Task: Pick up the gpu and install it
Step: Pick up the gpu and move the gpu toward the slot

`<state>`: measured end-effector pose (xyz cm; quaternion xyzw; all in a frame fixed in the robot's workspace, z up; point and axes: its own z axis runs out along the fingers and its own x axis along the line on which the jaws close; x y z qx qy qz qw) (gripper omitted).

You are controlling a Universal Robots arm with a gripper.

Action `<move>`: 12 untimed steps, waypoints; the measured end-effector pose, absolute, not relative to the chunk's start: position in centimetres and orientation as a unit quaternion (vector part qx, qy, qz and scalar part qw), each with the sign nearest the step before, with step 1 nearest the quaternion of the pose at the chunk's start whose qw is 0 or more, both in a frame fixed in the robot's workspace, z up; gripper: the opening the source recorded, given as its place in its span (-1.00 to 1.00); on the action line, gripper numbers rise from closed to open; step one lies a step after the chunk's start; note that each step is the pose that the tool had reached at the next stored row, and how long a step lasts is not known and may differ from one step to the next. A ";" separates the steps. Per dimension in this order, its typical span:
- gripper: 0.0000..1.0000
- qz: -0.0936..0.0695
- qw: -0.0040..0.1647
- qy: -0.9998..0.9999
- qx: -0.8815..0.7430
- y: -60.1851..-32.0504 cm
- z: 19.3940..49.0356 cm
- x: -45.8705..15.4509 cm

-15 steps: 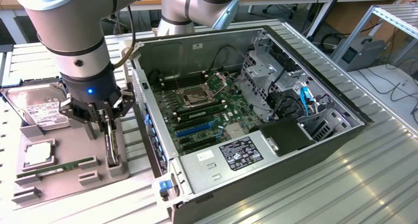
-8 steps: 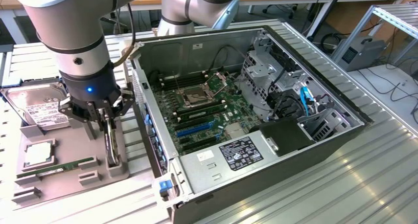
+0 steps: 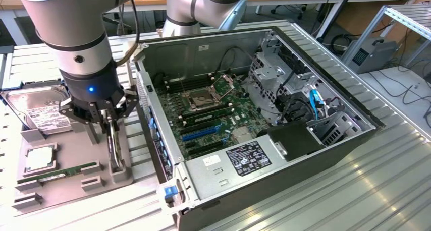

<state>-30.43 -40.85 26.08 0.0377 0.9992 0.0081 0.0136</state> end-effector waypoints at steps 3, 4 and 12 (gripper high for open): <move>-0.45 0.008 0.014 0.999 0.038 -40.9 26.4 -30.4; -0.45 0.008 0.014 0.999 0.038 -40.9 26.4 -30.4; -0.45 0.008 0.014 0.999 0.038 -40.9 27.0 -30.4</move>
